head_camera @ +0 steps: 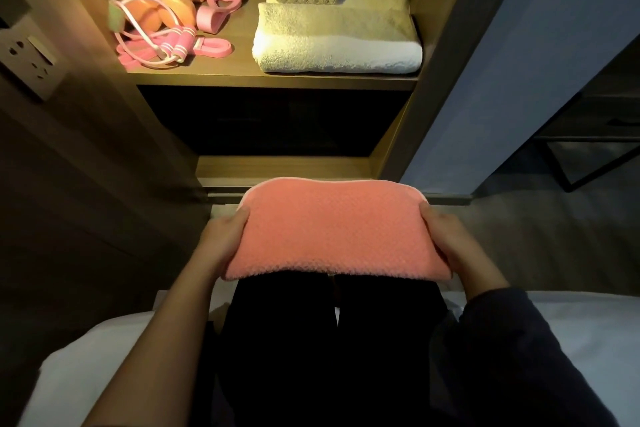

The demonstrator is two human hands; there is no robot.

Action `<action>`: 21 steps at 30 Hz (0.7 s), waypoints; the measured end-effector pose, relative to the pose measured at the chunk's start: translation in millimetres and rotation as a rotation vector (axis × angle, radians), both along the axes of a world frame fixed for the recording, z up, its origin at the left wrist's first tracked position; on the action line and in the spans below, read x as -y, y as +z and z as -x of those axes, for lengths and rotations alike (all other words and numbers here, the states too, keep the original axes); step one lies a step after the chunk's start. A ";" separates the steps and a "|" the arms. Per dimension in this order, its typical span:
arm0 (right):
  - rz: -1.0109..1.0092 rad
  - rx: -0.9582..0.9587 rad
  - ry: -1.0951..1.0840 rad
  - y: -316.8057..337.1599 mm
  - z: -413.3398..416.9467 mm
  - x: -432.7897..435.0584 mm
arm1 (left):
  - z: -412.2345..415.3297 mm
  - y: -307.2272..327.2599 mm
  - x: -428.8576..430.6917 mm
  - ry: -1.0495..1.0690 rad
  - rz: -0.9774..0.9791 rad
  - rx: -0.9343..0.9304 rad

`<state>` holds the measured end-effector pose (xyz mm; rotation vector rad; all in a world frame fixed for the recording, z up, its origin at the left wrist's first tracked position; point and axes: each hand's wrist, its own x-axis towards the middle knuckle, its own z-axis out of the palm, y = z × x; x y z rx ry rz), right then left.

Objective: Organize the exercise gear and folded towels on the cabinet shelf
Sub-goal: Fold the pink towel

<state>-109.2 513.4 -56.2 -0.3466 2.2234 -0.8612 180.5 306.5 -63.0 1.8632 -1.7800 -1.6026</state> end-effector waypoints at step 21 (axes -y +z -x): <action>-0.122 -0.024 0.129 13.4 21.8 13.2 | -17.0 7.8 6.1 -0.023 -0.348 -0.163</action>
